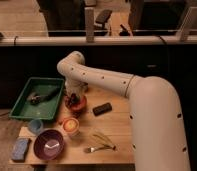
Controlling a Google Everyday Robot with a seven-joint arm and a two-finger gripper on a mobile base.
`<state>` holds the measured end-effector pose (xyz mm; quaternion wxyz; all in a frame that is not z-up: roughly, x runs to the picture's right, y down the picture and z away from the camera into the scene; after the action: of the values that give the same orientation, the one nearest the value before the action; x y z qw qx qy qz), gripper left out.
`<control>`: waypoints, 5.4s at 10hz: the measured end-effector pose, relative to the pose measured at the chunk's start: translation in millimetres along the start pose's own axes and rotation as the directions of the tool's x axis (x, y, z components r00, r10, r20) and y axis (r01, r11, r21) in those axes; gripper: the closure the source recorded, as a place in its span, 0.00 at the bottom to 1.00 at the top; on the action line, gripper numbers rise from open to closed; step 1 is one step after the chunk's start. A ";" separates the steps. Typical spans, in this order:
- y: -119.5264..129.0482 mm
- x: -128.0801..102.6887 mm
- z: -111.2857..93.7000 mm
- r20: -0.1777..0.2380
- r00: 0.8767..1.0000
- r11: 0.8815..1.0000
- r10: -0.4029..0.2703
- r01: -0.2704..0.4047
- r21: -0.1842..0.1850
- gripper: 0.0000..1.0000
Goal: Place grapes in red bowl
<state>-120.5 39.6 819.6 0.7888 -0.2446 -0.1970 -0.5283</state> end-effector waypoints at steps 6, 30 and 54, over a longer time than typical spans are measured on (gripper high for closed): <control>-1.3 15.7 12.2 0.024 1.000 1.000 0.021 -0.021 0.003 1.00; 3.1 18.5 13.6 0.060 0.998 0.999 0.028 -0.030 0.023 0.20; 3.3 18.3 14.3 0.066 0.997 0.999 0.028 -0.029 0.025 0.20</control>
<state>-111.5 35.6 840.9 0.7925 -0.2546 -0.2260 -0.5061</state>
